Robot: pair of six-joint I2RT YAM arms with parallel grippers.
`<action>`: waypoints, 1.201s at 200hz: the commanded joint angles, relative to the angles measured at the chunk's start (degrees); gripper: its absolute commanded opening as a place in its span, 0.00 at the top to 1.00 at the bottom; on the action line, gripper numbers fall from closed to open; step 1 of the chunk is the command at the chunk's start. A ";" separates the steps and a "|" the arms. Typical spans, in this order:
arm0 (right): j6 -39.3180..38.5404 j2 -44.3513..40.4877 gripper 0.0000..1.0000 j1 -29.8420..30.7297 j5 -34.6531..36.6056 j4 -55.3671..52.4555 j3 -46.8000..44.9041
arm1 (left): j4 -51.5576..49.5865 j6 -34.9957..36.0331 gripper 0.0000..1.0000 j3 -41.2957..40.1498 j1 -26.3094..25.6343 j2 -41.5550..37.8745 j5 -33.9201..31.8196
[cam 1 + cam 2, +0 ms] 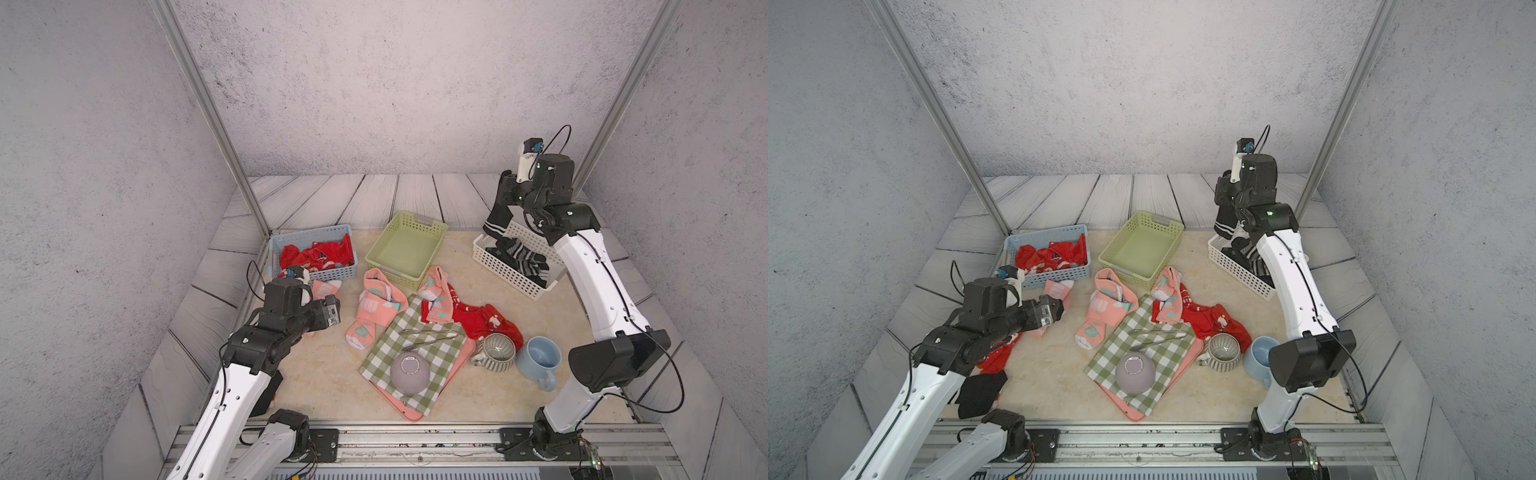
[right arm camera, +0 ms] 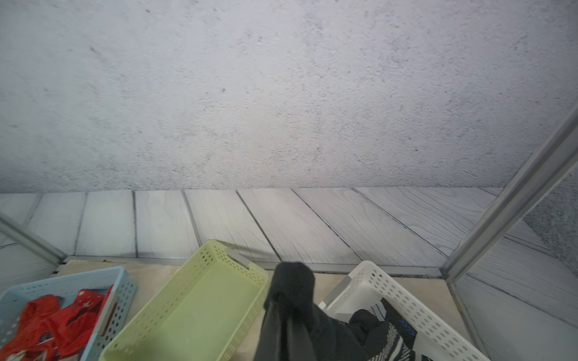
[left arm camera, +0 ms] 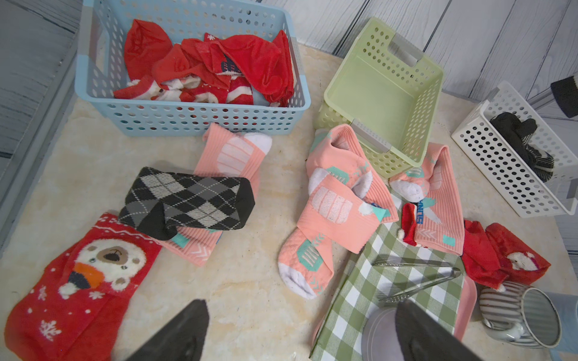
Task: Sort the socks into the basket by color
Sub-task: Place the sock in the bin.
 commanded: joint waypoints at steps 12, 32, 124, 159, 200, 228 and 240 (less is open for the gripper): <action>-0.30 5.21 1.00 -4.38 1.40 -1.25 0.65 | 3.35 0.68 0.04 0.40 -0.35 2.76 1.11; 0.81 8.16 1.00 -7.14 -0.23 0.01 -1.73 | 4.30 0.66 0.04 0.89 -0.53 4.86 1.31; 2.61 19.76 1.00 -12.16 -2.32 1.38 -5.14 | 7.26 0.79 0.03 1.96 -0.97 10.80 0.61; 3.97 27.28 1.00 -13.59 -5.83 -3.60 -1.00 | 5.25 0.20 0.00 2.92 -0.97 11.75 -2.97; 4.81 34.16 1.00 -14.74 -7.66 -9.87 3.07 | 3.22 0.05 0.00 4.02 -0.88 13.34 -5.50; 6.46 34.84 1.00 -16.20 -8.42 -9.41 0.71 | 3.92 -0.48 0.00 3.95 -0.85 14.02 -4.53; 7.00 35.24 1.00 -16.82 -8.54 -9.80 0.31 | 3.90 -0.58 0.00 3.94 -0.80 14.54 -4.66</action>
